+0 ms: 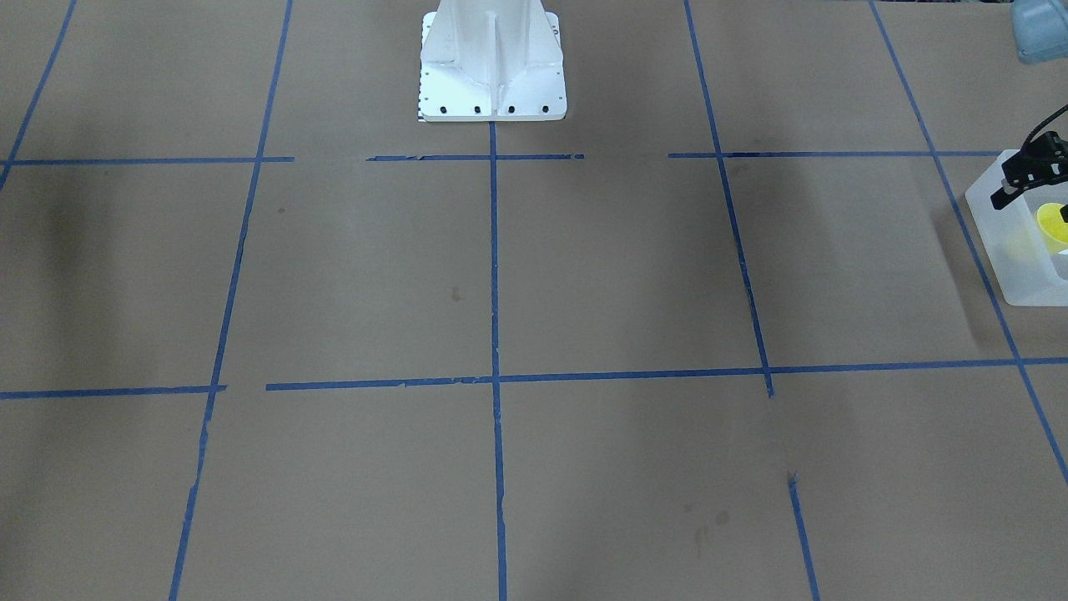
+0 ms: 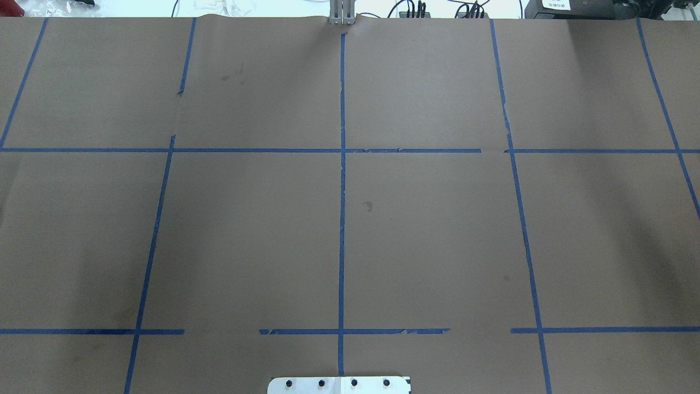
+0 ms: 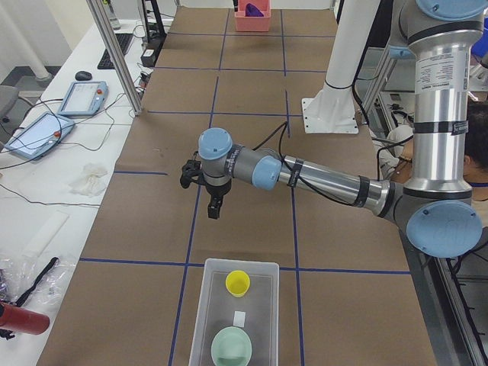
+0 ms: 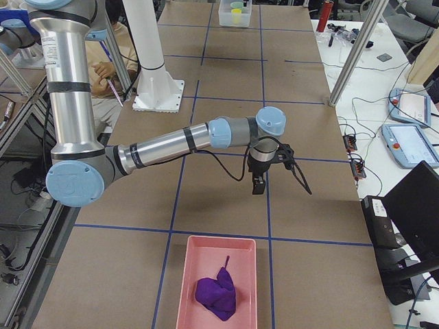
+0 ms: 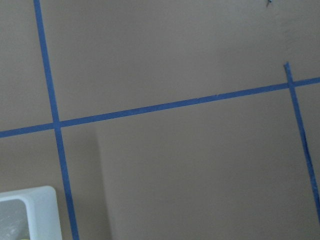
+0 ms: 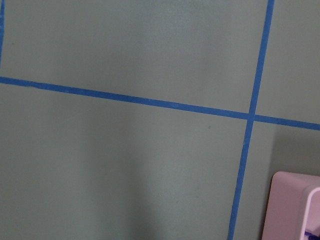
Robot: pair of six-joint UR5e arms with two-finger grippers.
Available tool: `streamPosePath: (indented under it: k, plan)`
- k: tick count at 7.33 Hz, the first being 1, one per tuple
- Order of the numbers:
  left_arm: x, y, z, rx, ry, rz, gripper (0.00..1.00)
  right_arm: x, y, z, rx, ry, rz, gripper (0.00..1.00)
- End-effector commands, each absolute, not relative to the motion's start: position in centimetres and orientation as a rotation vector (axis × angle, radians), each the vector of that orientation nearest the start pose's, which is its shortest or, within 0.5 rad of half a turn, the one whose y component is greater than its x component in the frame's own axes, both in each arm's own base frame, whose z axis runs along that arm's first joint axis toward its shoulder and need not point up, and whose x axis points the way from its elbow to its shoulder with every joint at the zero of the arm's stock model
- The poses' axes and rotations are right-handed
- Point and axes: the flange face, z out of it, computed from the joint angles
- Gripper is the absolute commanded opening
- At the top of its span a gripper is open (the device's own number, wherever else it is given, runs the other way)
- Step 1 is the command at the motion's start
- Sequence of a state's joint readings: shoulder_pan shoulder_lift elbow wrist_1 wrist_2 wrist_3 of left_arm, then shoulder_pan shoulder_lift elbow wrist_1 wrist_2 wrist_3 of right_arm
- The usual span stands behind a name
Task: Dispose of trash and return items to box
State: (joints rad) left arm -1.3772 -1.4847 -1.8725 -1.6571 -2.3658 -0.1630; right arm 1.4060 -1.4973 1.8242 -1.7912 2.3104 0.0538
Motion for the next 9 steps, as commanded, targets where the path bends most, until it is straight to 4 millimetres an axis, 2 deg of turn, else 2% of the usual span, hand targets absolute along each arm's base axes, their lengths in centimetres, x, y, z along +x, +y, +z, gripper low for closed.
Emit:
streamPosePath:
  k: [1, 2, 3, 5, 9]
  plan:
    - [1.8, -45.7, 55.8, 0.158, 0.777, 0.183, 1.00, -1.8, -51.2, 52.6, 0.016, -0.747, -0.143, 1.00]
    - [1.8, -46.2, 55.4, 0.160, 0.810, 0.185, 1.00, -1.9, -51.1, 52.8, 0.010, -0.751, -0.141, 1.00]
    - [1.5, -46.6, 56.5, 0.148, 0.816, 0.175, 1.00, -1.9, -51.1, 52.8, 0.010, -0.754, -0.140, 1.00]
    - [0.8, -46.4, 55.9, 0.148, 0.891, 0.165, 1.00, -1.9, -51.4, 52.3, 0.016, -0.754, -0.134, 1.00]
    - [0.9, -46.6, 56.2, 0.147, 0.880, 0.164, 1.00, -1.9, -51.6, 52.1, 0.022, -0.750, -0.135, 1.00]
